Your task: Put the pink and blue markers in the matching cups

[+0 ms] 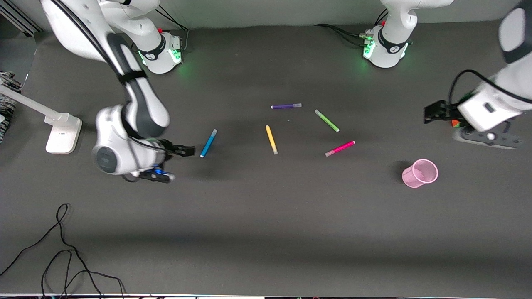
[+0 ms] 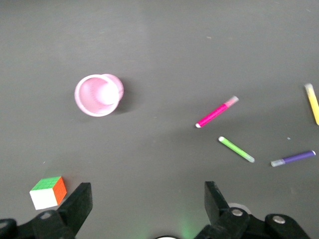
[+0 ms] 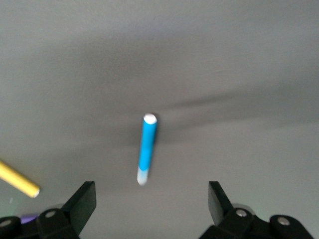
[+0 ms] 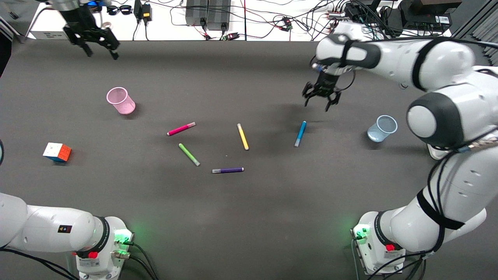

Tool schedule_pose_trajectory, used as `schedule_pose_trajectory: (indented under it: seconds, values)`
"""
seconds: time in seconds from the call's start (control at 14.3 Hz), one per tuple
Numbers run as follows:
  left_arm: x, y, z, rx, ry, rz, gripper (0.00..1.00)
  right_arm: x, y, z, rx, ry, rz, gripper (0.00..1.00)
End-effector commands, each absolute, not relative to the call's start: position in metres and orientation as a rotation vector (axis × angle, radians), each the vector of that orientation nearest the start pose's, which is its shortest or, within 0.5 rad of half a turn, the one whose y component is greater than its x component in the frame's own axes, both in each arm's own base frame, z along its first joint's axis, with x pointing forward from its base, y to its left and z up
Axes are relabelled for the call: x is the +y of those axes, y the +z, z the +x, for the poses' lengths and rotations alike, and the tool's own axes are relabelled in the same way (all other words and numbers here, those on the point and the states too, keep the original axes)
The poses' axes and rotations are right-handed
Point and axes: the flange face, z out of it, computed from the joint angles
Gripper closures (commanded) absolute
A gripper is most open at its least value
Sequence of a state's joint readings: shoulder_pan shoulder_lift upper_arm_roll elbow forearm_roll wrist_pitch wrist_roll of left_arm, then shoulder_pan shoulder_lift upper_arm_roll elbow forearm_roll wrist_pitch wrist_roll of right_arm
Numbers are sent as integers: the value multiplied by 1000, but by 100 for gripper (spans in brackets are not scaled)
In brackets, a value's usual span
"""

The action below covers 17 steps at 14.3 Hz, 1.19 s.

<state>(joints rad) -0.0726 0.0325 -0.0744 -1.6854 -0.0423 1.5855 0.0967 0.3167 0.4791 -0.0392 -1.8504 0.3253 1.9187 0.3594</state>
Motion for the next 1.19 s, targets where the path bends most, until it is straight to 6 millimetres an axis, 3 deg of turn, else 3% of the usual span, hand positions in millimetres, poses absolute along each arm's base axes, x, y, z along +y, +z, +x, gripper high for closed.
schedule_pose_trajectory:
  seconds: [0.0, 0.28, 0.56, 0.77, 1.12]
  values:
    - [-115, 561, 542, 640, 211, -3104, 0, 196, 208, 560, 481, 677, -2910, 0]
    - [-130, 547, 528, 1015, 306, -3014, 0, 199, 180, 549, 492, 665, -2918, 5]
    - [-147, 505, 513, 1161, 342, -2929, 0, 199, 160, 544, 508, 632, -2925, 13]
    - [-164, 468, 508, 1208, 275, -2908, 0, 202, 154, 537, 508, 618, -2924, 42]
    - [-173, 373, 489, 1252, 211, -2893, 0, 201, 154, 536, 527, 635, -2906, 91]
